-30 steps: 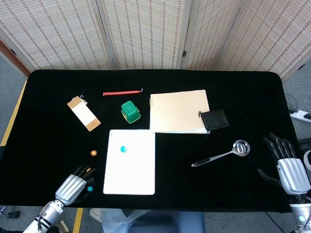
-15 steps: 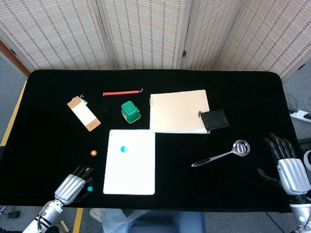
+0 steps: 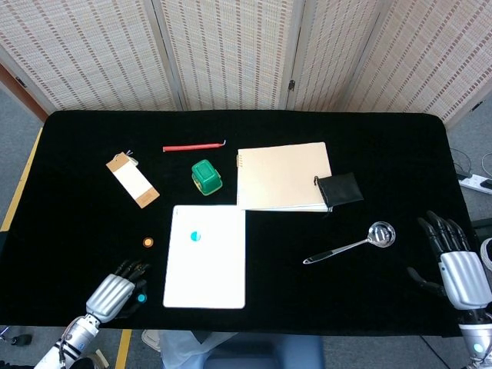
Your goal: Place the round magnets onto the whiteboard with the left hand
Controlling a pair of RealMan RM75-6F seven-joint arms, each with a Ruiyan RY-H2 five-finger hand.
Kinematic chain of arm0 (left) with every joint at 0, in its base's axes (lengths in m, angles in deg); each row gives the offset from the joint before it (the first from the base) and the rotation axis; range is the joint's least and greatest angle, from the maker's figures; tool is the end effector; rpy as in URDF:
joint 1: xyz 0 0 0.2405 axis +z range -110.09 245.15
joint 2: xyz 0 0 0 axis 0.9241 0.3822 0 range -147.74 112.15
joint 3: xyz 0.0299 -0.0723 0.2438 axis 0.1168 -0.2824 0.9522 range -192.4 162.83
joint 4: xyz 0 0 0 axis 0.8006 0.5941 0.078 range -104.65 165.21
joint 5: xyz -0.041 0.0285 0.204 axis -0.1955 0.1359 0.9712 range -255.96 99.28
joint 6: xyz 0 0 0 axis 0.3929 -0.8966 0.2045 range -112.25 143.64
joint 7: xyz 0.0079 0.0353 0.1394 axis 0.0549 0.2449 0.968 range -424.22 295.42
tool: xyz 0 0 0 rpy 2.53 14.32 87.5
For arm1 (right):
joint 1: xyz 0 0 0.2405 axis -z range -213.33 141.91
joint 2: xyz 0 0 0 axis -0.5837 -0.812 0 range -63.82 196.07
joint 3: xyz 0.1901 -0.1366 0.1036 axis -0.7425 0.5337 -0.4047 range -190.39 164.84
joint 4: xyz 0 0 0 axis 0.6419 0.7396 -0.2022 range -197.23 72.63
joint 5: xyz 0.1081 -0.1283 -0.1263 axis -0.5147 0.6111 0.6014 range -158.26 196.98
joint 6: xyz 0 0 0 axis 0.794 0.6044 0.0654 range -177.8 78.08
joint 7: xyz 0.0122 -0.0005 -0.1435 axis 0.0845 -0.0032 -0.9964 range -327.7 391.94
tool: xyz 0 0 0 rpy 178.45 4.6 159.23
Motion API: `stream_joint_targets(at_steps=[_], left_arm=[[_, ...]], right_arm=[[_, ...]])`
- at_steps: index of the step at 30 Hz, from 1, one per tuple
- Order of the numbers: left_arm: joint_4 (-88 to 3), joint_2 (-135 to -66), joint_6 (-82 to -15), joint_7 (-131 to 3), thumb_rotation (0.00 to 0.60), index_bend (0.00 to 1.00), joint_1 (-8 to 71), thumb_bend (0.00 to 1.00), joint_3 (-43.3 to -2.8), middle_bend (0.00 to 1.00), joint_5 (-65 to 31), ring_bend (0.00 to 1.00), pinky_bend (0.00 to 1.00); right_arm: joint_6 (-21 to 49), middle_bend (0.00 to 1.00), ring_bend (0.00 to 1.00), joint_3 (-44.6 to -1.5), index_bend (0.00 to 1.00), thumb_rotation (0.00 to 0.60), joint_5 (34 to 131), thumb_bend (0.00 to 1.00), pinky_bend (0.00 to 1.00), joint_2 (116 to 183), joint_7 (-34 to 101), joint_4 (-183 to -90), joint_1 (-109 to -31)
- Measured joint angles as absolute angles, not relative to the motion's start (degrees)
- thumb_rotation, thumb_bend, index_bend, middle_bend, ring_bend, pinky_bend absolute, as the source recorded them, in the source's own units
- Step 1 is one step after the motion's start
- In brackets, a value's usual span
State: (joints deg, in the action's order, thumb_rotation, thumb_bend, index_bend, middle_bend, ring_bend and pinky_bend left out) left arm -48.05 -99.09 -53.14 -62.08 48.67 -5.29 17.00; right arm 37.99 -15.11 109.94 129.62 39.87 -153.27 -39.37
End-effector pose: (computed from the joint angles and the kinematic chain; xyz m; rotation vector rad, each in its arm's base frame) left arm -0.2886 0.1928 0.0110 -2.0096 -0.9527 -0.8048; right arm -0.3075 -0.1725 0.1651 1.3869 -0.9337 1.0331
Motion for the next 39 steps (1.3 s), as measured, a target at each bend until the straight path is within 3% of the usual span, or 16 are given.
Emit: stream_joint_targets(at_steps=[9, 22, 31, 39], left_arm=[[-52.07, -97.41, -50.33, -64.44, 0.6, 0.5, 43.07, 0.38, -10.72, 0.13, 16.18, 0.0, 0.0], [-50.79, -100.49, -35.89, -63.11, 0.6, 0.47, 31.92, 0.38, -20.47, 0.13, 4.3, 0.0, 0.0], [-44.46, -105.49, -29.71, -59.47, 0.6, 0.47, 27.03, 0.38, -23.78, 0.13, -4.25, 0.0, 0.0], [-41.33, -107.4, -27.52, -57.54, 0.6, 0.47, 25.38, 0.38, -24.43, 0.13, -9.01, 0.0, 0.0]], right_arm=[[38.06, 0.0, 0.0, -15.2, 0.0, 0.6, 109.82, 0.27, 0.0, 129.61, 40.82, -152.71, -39.29], [37.92, 0.0, 0.0, -15.19, 0.0, 0.6, 109.54, 0.27, 0.0, 129.39, 40.66, -152.89, -39.19], [38.04, 0.0, 0.0, -15.2, 0.0, 0.6, 109.0, 0.27, 0.0, 129.25, 40.72, -152.9, -38.81], [38.16, 0.0, 0.0, -15.29, 0.0, 0.6, 108.65, 0.27, 0.0, 129.3, 41.23, -152.41, -38.56]])
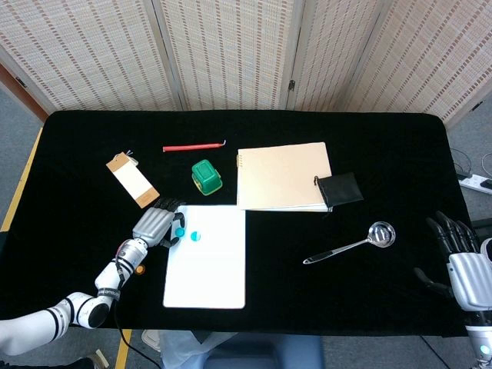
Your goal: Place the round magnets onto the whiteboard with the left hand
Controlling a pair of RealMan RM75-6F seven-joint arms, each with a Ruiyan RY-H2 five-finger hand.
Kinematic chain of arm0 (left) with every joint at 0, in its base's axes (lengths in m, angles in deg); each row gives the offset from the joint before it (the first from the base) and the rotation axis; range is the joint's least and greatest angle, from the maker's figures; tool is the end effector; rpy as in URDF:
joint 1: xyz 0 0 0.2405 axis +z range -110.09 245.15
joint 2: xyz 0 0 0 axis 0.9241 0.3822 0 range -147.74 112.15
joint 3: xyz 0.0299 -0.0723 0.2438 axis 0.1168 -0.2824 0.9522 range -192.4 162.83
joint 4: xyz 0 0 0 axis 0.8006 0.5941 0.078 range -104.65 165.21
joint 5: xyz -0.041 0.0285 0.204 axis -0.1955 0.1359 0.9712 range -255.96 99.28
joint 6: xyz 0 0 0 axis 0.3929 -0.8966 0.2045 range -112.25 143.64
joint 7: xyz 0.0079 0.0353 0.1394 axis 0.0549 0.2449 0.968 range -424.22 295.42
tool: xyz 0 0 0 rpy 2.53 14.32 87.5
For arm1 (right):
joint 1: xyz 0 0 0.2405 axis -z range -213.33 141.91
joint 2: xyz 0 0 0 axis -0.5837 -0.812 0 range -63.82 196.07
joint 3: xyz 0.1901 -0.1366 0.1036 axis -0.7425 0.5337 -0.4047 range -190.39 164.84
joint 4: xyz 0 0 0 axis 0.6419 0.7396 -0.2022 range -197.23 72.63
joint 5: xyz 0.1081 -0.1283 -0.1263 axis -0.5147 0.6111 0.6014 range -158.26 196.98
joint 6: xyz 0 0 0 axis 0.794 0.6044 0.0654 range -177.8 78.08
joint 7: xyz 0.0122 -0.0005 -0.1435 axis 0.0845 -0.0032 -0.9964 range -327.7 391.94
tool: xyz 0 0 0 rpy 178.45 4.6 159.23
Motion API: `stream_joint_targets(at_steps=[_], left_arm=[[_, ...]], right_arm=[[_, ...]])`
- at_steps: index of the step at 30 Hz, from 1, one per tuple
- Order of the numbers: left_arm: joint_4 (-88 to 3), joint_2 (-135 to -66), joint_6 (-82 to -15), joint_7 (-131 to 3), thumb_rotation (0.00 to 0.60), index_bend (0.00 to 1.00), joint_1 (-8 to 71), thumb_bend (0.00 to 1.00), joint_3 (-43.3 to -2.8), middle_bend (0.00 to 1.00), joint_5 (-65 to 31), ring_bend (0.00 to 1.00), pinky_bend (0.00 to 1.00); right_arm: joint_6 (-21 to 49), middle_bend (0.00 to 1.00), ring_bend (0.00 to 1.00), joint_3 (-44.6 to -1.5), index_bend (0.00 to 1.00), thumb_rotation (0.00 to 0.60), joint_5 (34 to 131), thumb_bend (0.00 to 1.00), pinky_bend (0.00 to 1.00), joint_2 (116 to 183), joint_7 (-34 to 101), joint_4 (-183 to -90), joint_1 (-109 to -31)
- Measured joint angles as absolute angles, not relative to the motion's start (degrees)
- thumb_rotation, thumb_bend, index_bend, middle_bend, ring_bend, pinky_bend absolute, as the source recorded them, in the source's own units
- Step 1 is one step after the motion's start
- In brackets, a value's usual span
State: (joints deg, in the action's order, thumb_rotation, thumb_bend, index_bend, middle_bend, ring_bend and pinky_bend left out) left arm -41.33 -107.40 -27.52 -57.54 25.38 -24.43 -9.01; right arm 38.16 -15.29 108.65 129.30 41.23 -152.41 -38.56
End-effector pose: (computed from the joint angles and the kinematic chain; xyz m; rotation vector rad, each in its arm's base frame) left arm -0.1960 0.3652 -0.0252 -1.9271 -1.0525 -0.7949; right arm -0.3157 -0.1690 0.1706 1.3531 -0.9470 1.0181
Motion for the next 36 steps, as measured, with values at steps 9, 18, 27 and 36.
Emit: stream_joint_targets(at_steps=[9, 18, 27, 36], left_arm=[[-41.34, -107.72, -27.76, -56.86, 0.6, 0.47, 25.06, 0.38, -23.38, 0.13, -9.69, 0.0, 0.0], [-41.25, -107.86, -27.6, -55.88, 0.6, 0.39, 24.67, 0.38, -22.91, 0.12, -11.02, 0.0, 0.0], [-44.15, -105.55, -30.0, -56.69, 0.6, 0.39, 25.87, 0.38, -22.58, 0.11, -10.92, 0.0, 0.0], [-44.8, -102.22, -36.18, -59.93, 0.6, 0.43, 31.3, 0.38, -19.1, 0.11, -6.98, 0.0, 0.0]], right_arm=[[38.28, 0.0, 0.0, -15.39, 0.0, 0.6, 108.56, 0.27, 0.0, 129.25, 41.47, -152.25, -38.41], [38.19, 0.0, 0.0, -15.49, 0.0, 0.6, 108.22, 0.27, 0.0, 129.27, 41.49, -152.22, -38.28], [38.29, 0.0, 0.0, -15.6, 0.0, 0.6, 108.55, 0.27, 0.0, 129.16, 41.47, -152.48, -38.37], [37.65, 0.0, 0.0, -15.54, 0.0, 0.6, 108.94, 0.27, 0.0, 129.61, 41.89, -151.96, -38.86]])
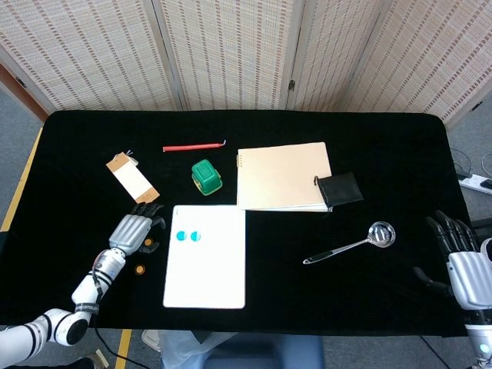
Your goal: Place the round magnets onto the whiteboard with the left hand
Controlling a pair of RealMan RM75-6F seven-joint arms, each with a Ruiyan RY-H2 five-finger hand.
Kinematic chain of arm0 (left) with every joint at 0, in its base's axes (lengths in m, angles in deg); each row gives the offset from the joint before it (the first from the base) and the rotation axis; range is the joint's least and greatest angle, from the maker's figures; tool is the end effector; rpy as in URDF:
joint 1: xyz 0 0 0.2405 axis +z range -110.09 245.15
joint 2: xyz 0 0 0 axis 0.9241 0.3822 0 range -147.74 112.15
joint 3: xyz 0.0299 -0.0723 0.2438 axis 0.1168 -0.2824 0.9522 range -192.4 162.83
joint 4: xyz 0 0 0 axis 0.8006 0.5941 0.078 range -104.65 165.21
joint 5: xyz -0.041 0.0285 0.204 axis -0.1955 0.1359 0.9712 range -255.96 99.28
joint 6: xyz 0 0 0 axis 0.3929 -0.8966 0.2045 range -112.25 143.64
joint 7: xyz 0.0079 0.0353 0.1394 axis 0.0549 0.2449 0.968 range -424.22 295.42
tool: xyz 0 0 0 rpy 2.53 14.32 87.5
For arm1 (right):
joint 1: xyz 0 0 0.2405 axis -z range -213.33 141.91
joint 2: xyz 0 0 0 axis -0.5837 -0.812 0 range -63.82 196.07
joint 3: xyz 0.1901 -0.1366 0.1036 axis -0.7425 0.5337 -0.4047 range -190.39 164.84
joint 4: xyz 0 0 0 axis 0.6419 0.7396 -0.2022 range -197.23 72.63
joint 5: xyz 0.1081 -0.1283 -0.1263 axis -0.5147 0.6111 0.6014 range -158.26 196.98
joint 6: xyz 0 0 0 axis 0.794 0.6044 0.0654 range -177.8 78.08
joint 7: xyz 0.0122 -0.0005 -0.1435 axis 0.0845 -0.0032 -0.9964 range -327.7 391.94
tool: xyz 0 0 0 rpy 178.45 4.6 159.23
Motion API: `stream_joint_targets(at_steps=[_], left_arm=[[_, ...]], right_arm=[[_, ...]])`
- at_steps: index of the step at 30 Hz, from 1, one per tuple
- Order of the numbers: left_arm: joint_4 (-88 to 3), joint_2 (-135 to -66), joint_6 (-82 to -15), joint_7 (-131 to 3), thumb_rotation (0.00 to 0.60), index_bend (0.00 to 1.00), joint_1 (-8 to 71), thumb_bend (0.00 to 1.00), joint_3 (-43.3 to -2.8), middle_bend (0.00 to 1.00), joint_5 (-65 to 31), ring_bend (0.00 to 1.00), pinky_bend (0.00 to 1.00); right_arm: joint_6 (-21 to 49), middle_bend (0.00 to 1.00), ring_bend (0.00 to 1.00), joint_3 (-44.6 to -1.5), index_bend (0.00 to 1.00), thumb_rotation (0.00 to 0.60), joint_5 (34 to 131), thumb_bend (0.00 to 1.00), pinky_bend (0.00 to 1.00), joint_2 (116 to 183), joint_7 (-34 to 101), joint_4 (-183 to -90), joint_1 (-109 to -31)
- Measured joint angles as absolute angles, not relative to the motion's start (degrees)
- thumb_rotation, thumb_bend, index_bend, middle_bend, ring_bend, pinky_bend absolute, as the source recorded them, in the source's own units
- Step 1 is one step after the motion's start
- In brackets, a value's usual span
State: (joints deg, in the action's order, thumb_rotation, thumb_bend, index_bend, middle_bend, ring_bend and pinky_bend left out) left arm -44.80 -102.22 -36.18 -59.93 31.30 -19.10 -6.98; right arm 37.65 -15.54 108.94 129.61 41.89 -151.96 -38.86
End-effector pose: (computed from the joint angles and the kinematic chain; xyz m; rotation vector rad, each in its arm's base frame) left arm -0.2410 0.3354 0.0069 -1.8375 -1.0404 -0.7825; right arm -0.3155 -0.1717 0.1687 1.3596 -0.9531 1.0281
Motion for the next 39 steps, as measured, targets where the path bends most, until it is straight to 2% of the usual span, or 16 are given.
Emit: stream_joint_targets(at_steps=[7, 26, 39], left_arm=[[-41.26, -103.27, -36.54, -61.77, 0.6, 0.43, 33.17, 0.38, -17.71, 0.11, -6.52, 0.0, 0.0], [-37.2, -105.67, -34.73, -64.15, 0.6, 0.44, 33.39, 0.38, -17.94, 0.11, -5.43, 0.0, 0.0], [-35.82, -106.38, -35.06, -64.88, 0.6, 0.53, 34.05, 0.4, -18.06, 0.12, -4.93, 0.0, 0.0]], right_arm=[[37.52, 0.0, 0.0, -15.64, 0.0, 0.6, 109.2, 0.27, 0.0, 129.55, 41.68, -152.12, -39.18], [37.84, 0.0, 0.0, -15.62, 0.0, 0.6, 109.04, 0.27, 0.0, 129.02, 40.43, -153.45, -38.96], [37.89, 0.0, 0.0, -15.54, 0.0, 0.6, 109.24, 0.27, 0.0, 129.08, 40.01, -153.8, -38.96]])
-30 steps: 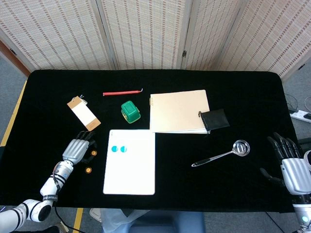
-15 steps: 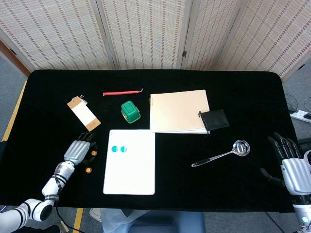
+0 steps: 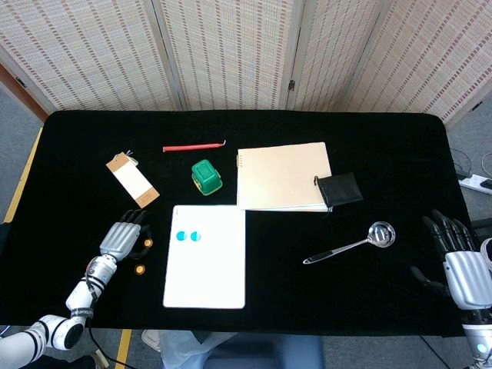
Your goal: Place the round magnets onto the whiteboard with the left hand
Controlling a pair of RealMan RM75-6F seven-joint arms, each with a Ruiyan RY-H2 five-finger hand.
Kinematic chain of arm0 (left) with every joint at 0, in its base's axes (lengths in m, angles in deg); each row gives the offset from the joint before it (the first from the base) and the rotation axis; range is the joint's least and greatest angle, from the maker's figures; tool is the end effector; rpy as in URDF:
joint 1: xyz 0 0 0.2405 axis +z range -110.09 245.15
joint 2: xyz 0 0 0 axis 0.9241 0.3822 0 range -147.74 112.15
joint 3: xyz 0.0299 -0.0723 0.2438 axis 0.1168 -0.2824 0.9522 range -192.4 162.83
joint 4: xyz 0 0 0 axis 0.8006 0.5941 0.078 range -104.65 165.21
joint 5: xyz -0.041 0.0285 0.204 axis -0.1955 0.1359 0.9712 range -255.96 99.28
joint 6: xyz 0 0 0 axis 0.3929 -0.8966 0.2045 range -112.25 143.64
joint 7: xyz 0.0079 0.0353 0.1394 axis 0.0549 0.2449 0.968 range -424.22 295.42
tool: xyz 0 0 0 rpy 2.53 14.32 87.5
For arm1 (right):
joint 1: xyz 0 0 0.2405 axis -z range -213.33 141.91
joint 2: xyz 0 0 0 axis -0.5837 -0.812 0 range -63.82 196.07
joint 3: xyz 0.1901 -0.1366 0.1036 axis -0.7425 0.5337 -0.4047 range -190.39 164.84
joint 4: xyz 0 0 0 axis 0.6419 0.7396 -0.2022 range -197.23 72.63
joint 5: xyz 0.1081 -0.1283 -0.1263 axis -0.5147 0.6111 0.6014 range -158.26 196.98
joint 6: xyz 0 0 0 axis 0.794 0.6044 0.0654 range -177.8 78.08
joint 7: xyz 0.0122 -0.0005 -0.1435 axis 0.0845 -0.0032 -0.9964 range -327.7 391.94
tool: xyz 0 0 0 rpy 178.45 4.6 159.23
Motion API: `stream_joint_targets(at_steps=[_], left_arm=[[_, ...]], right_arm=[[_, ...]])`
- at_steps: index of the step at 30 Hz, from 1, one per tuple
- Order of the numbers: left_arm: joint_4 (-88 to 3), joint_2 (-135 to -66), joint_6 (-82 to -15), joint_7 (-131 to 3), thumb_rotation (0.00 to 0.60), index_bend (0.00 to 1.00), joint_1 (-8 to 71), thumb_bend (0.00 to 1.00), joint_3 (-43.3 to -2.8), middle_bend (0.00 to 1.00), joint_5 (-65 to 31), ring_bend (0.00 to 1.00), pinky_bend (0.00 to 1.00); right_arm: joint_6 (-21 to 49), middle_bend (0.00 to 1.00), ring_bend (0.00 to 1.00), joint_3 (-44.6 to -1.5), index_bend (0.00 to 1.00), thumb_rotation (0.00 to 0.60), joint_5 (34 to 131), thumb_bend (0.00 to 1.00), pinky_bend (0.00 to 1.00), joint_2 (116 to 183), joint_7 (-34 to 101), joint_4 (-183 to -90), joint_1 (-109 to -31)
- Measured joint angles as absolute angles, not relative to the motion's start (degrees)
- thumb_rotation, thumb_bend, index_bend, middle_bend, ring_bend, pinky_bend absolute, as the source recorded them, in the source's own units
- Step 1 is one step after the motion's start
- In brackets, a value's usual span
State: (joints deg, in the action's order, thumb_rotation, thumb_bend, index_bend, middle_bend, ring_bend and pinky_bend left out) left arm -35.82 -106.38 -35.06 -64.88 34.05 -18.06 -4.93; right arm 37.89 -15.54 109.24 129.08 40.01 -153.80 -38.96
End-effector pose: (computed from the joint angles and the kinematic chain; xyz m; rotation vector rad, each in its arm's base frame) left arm -0.2776 0.3296 -0.0052 -1.7942 -1.0896 -0.7249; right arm -0.3087 -0.1718 0.1688 1.3682 -0.9391 1.0278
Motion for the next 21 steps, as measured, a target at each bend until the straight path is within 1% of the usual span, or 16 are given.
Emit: stream_joint_targets(at_steps=[6, 13, 21], left_arm=[[-38.38, -105.1, -36.02, -64.83, 0.6, 0.53, 34.13, 0.4, -18.28, 0.12, -4.11, 0.0, 0.0], [-45.21, -102.6, -35.89, -64.13, 0.6, 0.52, 33.42, 0.4, -18.73, 0.12, -3.47, 0.0, 0.0], [-48.36, -102.89, -35.06, -61.59, 0.6, 0.51, 32.36, 0.4, -18.71, 0.12, -3.33, 0.0, 0.0]], right_arm=[[38.16, 0.0, 0.0, -15.52, 0.0, 0.6, 109.21, 0.27, 0.0, 129.05, 40.04, -153.83, -38.77], [38.36, 0.0, 0.0, -15.49, 0.0, 0.6, 109.16, 0.27, 0.0, 129.16, 40.53, -153.42, -38.61], [38.61, 0.0, 0.0, -15.49, 0.0, 0.6, 109.08, 0.27, 0.0, 129.16, 41.1, -152.97, -38.4]])
